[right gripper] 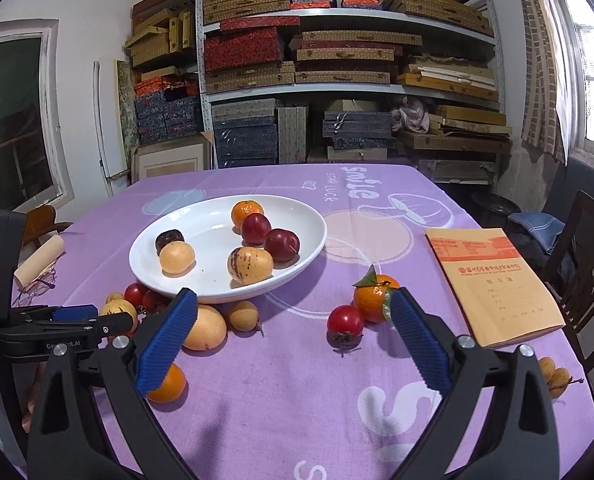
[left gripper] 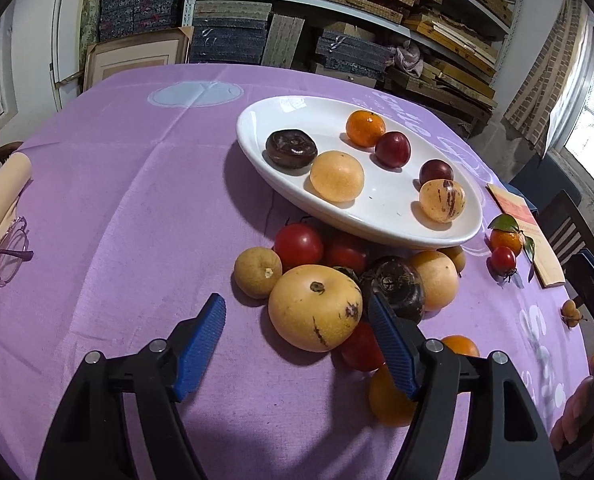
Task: Organize fruits
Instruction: 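Close the left gripper around the large yellow pear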
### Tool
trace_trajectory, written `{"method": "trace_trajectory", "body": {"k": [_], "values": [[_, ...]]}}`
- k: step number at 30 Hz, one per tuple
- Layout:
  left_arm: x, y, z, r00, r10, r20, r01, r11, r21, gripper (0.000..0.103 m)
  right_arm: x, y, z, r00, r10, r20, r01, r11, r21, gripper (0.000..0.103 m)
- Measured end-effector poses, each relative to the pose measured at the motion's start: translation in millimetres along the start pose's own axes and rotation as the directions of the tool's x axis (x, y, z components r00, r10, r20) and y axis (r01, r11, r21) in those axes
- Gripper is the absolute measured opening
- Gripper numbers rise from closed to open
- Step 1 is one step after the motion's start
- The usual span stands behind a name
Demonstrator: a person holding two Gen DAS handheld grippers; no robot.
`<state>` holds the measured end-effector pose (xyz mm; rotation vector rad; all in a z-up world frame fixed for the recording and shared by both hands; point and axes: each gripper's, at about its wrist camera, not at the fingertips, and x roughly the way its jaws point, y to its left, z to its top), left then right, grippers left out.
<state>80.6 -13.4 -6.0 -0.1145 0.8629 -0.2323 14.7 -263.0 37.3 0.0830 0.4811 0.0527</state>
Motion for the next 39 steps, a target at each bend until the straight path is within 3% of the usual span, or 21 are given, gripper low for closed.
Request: {"method": "trace_trajectory", "body": {"k": [2, 3, 9, 15, 21, 26, 27, 29, 36, 39], "values": [[0.4, -0.1, -0.1, 1.0, -0.005, -0.001, 0.005, 1.0, 0.001, 0.072, 0.3, 0.0, -0.1, 1.0, 0.0, -0.001, 0.0, 1.0, 0.001, 0.095], [0.4, -0.5, -0.3, 1.0, -0.008, -0.001, 0.008, 1.0, 0.003, 0.065, 0.4, 0.0, 0.1, 1.0, 0.0, -0.001, 0.0, 1.0, 0.002, 0.095], [-0.5, -4.3, -0.9, 0.999, -0.033, 0.008, 0.033, 0.999, 0.032, 0.048, 3.1, -0.5, -1.5, 1.0, 0.001, -0.012, -0.001, 1.0, 0.006, 0.095], [-7.2, -2.9, -4.4, 1.0, 0.0, 0.029, -0.001, 0.999, 0.036, 0.047, 7.8, -4.3, -3.1, 0.999, -0.011, -0.038, 0.011, 1.0, 0.01, 0.095], [-37.5, 4.8, -21.1, 0.993, 0.075, 0.094, -0.078, 0.997, 0.029, 0.047, 21.9, -33.5, -5.3, 0.986, -0.116, -0.12, 0.123, 0.991, 0.055, 0.095], [-50.4, 10.8, -33.5, 0.992, 0.071, 0.099, -0.073, 0.997, 0.013, 0.047, 27.8, -57.7, -8.8, 0.983, -0.093, -0.161, 0.114, 0.986, 0.123, 0.094], [-50.5, 10.8, -33.3, 0.993, 0.066, 0.098, -0.068, 0.998, 0.014, 0.047, 29.7, -57.6, -9.5, 0.982, -0.092, -0.166, 0.112, 0.987, 0.116, 0.091], [-50.3, 10.6, -33.5, 0.994, 0.053, 0.093, -0.055, 0.998, 0.014, 0.047, 33.8, -58.4, -10.7, 0.981, -0.066, -0.182, 0.087, 0.99, 0.11, 0.068], [-48.1, 8.2, -33.7, 0.997, 0.031, 0.077, -0.033, 0.999, 0.021, 0.047, 56.7, -41.9, -12.3, 0.967, 0.026, -0.252, -0.004, 0.996, 0.09, 0.063], [-48.3, 8.0, -33.8, 0.997, 0.028, 0.077, -0.03, 0.999, 0.018, 0.048, 70.9, -36.4, -10.2, 0.958, 0.03, -0.284, -0.006, 0.996, 0.084, 0.051]]}}
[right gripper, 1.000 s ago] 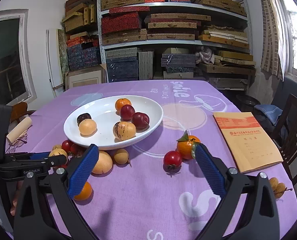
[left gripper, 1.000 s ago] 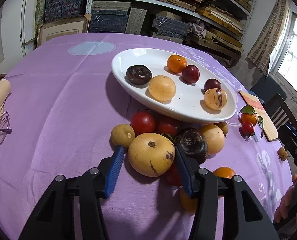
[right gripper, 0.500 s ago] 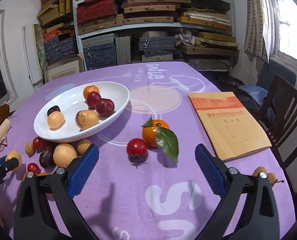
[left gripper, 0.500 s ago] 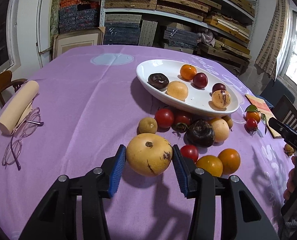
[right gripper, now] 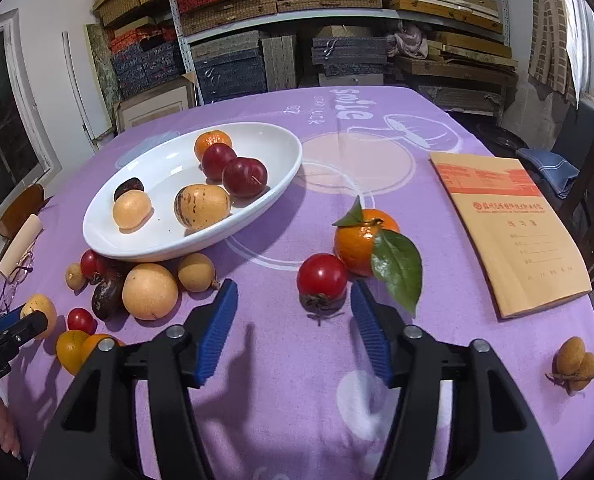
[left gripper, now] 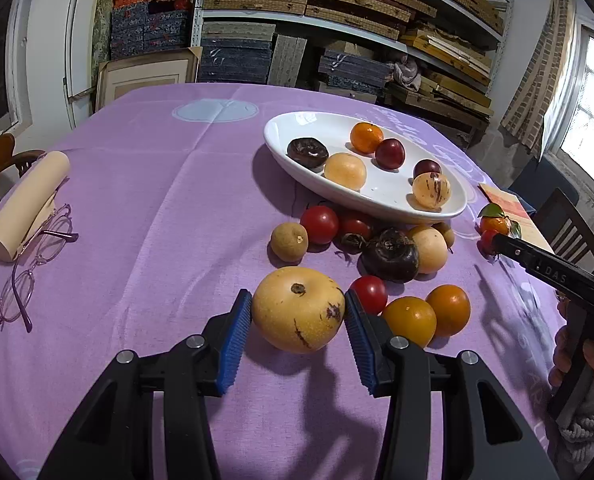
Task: Organize fruits
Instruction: 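Close the left gripper around the large yellow pear, then lift the pear with the left gripper while the right grasps a red tomato, then lower the pear and tomato onto the plate and open both grippers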
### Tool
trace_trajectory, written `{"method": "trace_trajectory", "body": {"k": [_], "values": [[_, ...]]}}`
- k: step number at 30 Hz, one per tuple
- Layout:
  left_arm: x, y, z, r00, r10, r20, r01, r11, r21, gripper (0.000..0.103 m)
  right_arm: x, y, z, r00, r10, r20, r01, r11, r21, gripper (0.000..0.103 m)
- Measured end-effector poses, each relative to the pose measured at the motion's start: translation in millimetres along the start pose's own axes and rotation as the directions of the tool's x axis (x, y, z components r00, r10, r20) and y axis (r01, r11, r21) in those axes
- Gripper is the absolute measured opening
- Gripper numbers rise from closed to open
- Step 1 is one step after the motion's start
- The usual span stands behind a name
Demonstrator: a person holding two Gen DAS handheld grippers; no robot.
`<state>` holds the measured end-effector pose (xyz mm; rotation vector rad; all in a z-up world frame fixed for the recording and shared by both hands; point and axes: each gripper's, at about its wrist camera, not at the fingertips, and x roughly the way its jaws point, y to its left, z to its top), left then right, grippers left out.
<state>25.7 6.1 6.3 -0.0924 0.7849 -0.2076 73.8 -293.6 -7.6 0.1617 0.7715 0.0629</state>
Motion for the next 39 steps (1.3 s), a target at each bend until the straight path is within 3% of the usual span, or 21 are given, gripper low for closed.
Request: {"method": "trace_trajectory", "body": {"k": [2, 11, 20, 24, 28, 33, 39], "values": [[-0.1, 0.1, 0.3, 1.0, -0.002, 0.0, 0.002, 1.0, -0.003, 0.048, 4.2, 0.0, 3.0, 1.0, -0.004, -0.003, 0.004, 1.0, 0.021, 0.044], [-0.7, -1.3, 0.3, 1.0, -0.015, -0.002, 0.015, 1.0, -0.003, 0.048, 16.9, -11.2, 9.4, 0.999, -0.034, -0.027, 0.035, 0.997, 0.062, 0.032], [-0.9, 0.3, 0.5, 1.0, -0.015, -0.006, 0.015, 1.0, -0.007, 0.048, 24.7, -16.8, 11.3, 0.998, -0.016, -0.056, 0.02, 0.997, 0.073, 0.031], [-1.5, 0.3, 0.8, 1.0, -0.017, -0.001, 0.017, 1.0, -0.01, 0.048, 13.0, -15.3, 9.6, 1.0, 0.0, -0.01, 0.001, 0.997, 0.075, 0.031], [-2.7, 1.0, 1.9, 1.0, -0.026, 0.007, 0.026, 1.0, -0.017, 0.048, -13.5, 0.6, 16.9, 0.995, 0.04, 0.096, -0.044, 0.998, 0.041, 0.031], [-0.4, 5.1, 11.9, 0.998, -0.057, 0.007, 0.057, 0.997, -0.045, 0.048, -9.6, 30.3, 42.7, 0.993, 0.085, 0.08, -0.084, 0.996, -0.021, 0.031], [12.4, 0.8, 64.0, 0.999, -0.045, 0.029, 0.046, 0.999, -0.026, 0.048, -3.9, 71.9, 70.7, 0.989, 0.123, 0.083, -0.114, 0.988, -0.105, 0.031]]}}
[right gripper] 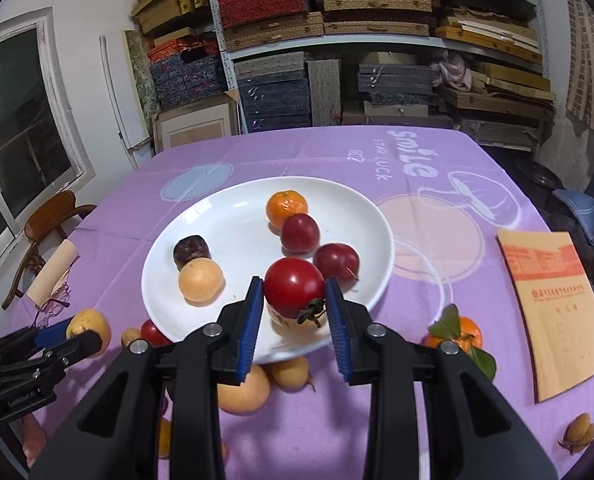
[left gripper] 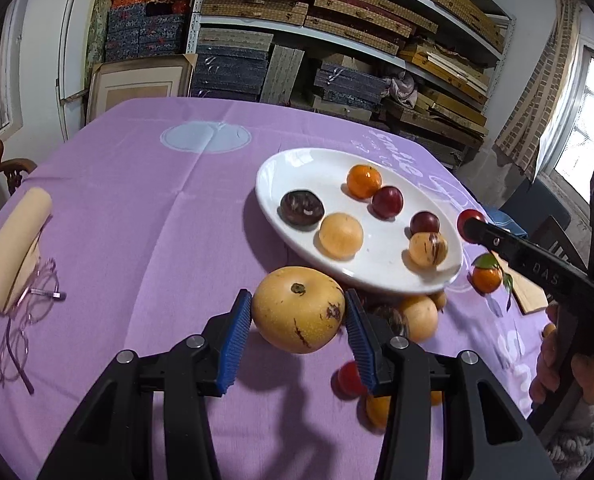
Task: Organize fruits
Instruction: 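Lower the pear and tomato onto the plate and open both grippers, then withdraw both grippers from the plate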
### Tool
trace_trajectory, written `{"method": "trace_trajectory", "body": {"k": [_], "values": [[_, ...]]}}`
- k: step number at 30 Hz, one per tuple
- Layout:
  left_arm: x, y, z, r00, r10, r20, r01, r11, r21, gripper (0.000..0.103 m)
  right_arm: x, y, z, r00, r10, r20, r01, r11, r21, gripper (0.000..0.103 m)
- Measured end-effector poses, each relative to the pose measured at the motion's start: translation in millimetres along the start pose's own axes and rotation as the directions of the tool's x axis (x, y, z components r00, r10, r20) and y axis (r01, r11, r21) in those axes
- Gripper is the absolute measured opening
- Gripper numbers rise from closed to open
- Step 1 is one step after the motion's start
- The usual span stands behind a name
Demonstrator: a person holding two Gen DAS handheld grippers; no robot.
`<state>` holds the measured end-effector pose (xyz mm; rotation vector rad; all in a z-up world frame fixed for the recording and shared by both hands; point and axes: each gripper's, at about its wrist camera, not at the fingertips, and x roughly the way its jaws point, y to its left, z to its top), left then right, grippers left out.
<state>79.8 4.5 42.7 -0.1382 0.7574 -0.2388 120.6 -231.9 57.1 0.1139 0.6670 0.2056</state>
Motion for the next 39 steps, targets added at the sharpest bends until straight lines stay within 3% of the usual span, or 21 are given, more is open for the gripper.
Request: {"method": "trace_trajectory", "body": {"k": [7, 18, 30, 39], "values": [[38.2, -9.7, 51.4, 1.0, 0.029, 0.008, -0.029, 1.0, 0.005, 0.048, 28.3, 21.7, 19.4, 0.999, 0.024, -0.036, -0.025, 0.999, -0.03, 0.031], [87.4, -13.0, 94.6, 0.998, 0.061, -0.013, -0.061, 0.998, 0.006, 0.048, 48.1, 26.3, 8.9, 0.997, 0.055, -0.06, -0.057, 0.998, -0.022, 0.031], [143.8, -17.2, 113.6, 0.993, 0.055, -0.107, -0.055, 0.998, 0.006, 0.048, 55.9, 23.9, 6.3, 0.993, 0.081, -0.089, -0.083, 0.996, -0.026, 0.032], [134.2, -22.1, 116.3, 0.996, 0.067, -0.061, -0.066, 0.998, 0.022, 0.052, 49.9, 24.2, 6.7, 0.994, 0.084, -0.073, -0.086, 0.996, -0.03, 0.034]]}}
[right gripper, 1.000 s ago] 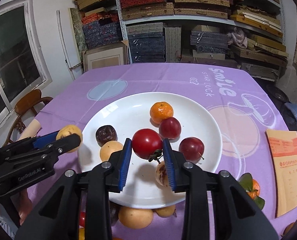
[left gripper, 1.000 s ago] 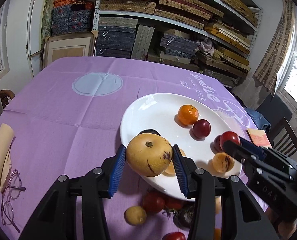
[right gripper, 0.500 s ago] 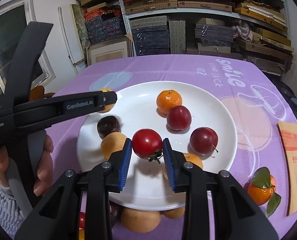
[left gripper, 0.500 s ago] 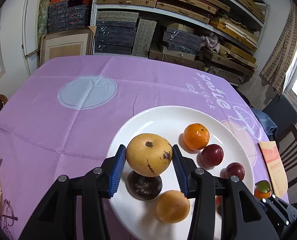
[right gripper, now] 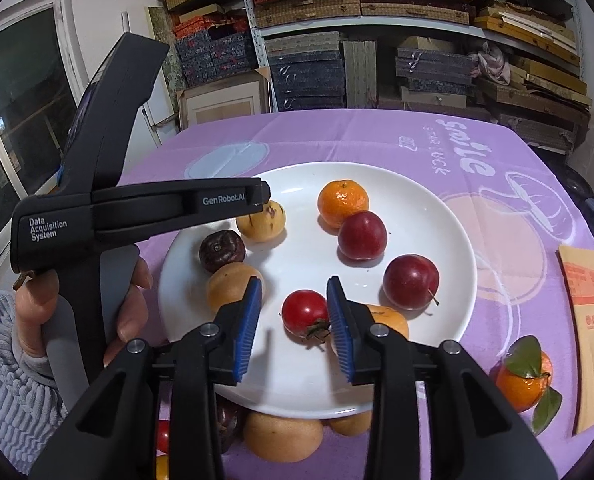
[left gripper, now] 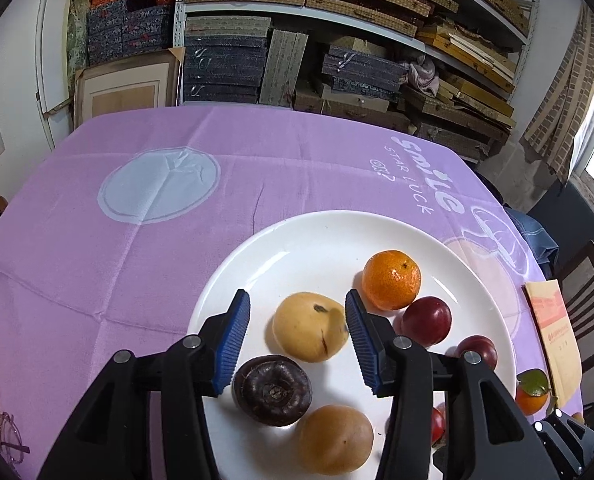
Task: Organize fruits
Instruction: 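Withdraw both grippers from the plate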
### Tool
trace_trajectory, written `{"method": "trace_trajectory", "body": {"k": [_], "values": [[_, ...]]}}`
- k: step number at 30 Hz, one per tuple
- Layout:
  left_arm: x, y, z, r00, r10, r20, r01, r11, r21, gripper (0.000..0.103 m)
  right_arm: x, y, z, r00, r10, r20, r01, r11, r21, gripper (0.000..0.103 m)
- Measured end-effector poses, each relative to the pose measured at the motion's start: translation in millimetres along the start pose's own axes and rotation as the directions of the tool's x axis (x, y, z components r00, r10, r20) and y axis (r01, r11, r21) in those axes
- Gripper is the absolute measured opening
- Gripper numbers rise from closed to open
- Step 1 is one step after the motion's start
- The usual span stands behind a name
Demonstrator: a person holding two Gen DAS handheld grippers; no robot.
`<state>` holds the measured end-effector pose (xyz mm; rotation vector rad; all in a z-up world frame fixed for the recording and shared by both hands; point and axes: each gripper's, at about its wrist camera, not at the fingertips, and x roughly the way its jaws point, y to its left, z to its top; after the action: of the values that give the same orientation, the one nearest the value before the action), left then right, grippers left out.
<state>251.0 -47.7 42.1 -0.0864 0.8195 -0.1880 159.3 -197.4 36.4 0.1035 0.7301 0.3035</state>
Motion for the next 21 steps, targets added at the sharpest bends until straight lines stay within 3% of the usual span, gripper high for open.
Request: {"method": "trace_trajectory", "body": {"k": [4, 9, 11, 13, 16, 21], "values": [[-15.8, 5.6, 0.4, 1.0, -0.001, 0.015, 0.002, 1.0, -0.021, 0.057, -9.3, 0.1, 1.2, 1.0, -0.009, 0.029, 0.009, 1.0, 0.001, 0.049], [-50.8, 20.6, -14.2, 0.999, 0.013, 0.048, -0.011, 0.999, -0.031, 0.075, -29.8, 1.4, -0.1, 0.995, -0.051, 0.089, 0.052, 0.999, -0.008, 0.065], [-66.7, 28.6, -27.4, 0.998, 0.024, 0.057, -0.022, 0.999, -0.035, 0.08, -42.0, 2.2, -2.1, 0.986, -0.091, 0.137, 0.093, 0.996, -0.007, 0.084], [-81.3, 38.5, -42.8, 0.997, 0.044, 0.063, -0.041, 0.998, -0.045, 0.083, -55.9, 1.6, -5.9, 0.971, -0.134, 0.197, 0.136, 0.991, 0.004, 0.094], [-98.0, 56.4, -66.3, 0.996, 0.06, 0.065, -0.054, 0.994, -0.091, 0.088, -74.5, -4.0, -15.3, 0.954, -0.167, 0.251, 0.165, 0.986, 0.03, 0.099], [-106.0, 78.1, -106.1, 0.998, 0.057, 0.013, -0.055, 0.986, -0.157, 0.088, -101.9, -23.8, -43.1, 0.911, -0.27, 0.311, 0.262, 0.963, 0.068, 0.099]]}}
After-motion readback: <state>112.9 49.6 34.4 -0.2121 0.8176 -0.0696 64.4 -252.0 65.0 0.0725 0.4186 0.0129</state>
